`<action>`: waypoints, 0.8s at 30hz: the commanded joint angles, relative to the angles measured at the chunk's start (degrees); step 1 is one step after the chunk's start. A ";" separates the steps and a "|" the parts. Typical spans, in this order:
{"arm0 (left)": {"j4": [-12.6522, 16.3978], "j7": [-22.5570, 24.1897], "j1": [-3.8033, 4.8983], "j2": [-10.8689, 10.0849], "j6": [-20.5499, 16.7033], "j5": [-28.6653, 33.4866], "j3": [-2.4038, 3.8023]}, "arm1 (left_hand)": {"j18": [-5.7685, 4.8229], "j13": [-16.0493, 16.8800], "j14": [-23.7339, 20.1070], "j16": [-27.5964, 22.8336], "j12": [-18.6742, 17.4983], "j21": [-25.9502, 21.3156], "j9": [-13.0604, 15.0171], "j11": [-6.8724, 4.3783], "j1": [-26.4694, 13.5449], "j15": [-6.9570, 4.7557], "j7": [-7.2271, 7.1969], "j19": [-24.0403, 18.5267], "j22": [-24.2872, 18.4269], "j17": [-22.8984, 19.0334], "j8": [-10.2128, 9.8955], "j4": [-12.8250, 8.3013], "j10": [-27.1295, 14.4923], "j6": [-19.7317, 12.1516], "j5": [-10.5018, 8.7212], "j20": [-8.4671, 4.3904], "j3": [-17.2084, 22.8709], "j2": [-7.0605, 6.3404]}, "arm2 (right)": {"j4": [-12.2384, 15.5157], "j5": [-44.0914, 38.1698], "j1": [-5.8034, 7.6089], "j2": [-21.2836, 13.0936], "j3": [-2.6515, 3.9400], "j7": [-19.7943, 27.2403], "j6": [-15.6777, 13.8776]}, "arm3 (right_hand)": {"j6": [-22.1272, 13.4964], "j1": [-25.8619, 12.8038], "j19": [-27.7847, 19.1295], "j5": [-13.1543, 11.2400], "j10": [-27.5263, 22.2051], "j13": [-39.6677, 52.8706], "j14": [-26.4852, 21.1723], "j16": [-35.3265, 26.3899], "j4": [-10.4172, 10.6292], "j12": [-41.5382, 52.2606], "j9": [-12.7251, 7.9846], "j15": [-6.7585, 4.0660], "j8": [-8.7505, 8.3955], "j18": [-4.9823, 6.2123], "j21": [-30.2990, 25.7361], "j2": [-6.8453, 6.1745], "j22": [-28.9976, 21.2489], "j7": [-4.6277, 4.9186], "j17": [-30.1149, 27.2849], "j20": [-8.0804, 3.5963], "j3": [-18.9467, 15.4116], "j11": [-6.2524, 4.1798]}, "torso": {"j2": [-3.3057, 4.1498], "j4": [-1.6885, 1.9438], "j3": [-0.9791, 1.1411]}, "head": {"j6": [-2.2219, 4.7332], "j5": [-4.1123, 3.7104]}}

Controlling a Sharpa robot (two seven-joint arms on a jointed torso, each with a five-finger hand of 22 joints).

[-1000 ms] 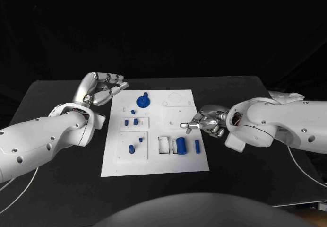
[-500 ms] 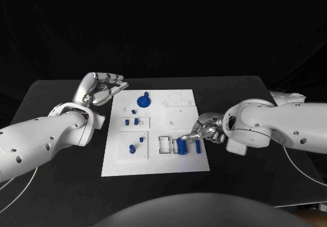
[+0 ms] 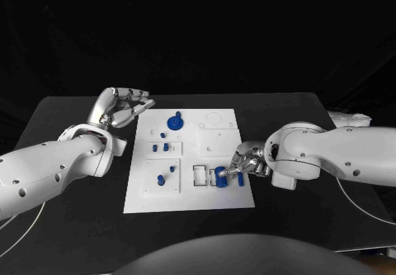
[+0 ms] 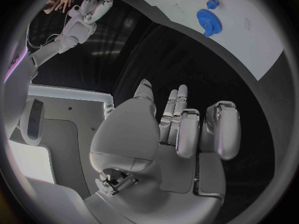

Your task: Assemble the parts on the task board

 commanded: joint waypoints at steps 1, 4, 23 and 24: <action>0.11 0.79 0.01 0.06 0.47 0.23 0.05 | -0.05 -0.06 4.64 -0.22 0.30 -0.11 -0.08 0.09 0.02 0.11 -0.03 2.10 12.82 10.14 -0.36 0.05 0.33 -0.22 0.21 0.14 -0.25 0.52 | -0.34 -1.31 -0.19 0.50 -0.03 -1.47 1.67 | -0.45 -0.26 6.00 -0.41 6.01 15.06 6.00 0.23 -0.14 0.16 0.36 0.38 0.46 -0.38 0.26 0.03 15.10 0.05 15.07 0.40 -0.31 0.55 | -0.01 0.02 -0.01 | 0.01 -0.03; 0.08 0.78 0.01 0.04 0.48 0.23 0.05 | -0.05 -0.06 4.64 -0.22 0.30 -0.11 -0.08 0.09 0.02 0.11 -0.03 2.10 12.82 10.14 -0.36 0.05 0.33 -0.22 0.21 0.14 -0.25 0.52 | -0.58 -1.33 -0.29 0.91 -0.03 -1.68 1.62 | -1.01 0.02 6.00 -0.27 6.01 15.06 6.00 0.23 -0.34 0.16 1.10 0.46 1.20 -0.38 0.26 0.26 15.10 0.10 15.07 0.50 -0.19 0.62 | 0.02 0.01 -0.02 | 0.01 0.01; -0.12 0.77 0.01 0.09 0.60 0.23 0.05 | -0.05 -0.06 4.64 -0.22 0.30 -0.11 -0.08 0.09 0.02 0.11 -0.03 2.10 12.82 10.14 -0.36 0.05 0.33 -0.22 0.21 0.14 -0.25 0.52 | -3.18 -1.34 -1.17 4.07 -0.02 -2.64 1.08 | -4.92 -0.02 6.00 0.80 6.01 15.06 6.00 0.23 -0.50 0.16 2.12 1.09 1.33 -0.38 0.26 0.74 15.10 0.97 15.07 1.04 -0.13 1.36 | 0.04 0.00 -0.02 | 0.01 0.35; -0.13 0.77 0.01 0.11 0.60 0.23 0.05 | -0.05 -0.06 4.64 -0.22 0.30 -0.11 -0.08 0.09 0.02 0.11 -0.03 2.10 12.82 10.14 -0.36 0.05 0.33 -0.22 0.21 0.14 -0.25 0.52 | -3.26 -1.34 -1.21 4.18 -0.02 -2.67 0.97 | -5.01 0.02 6.00 0.84 6.01 15.06 6.00 0.23 -0.54 0.16 2.12 1.11 1.32 -0.38 0.26 0.77 15.10 0.99 15.07 1.06 -0.10 1.38 | 0.04 0.00 -0.03 | 0.01 0.35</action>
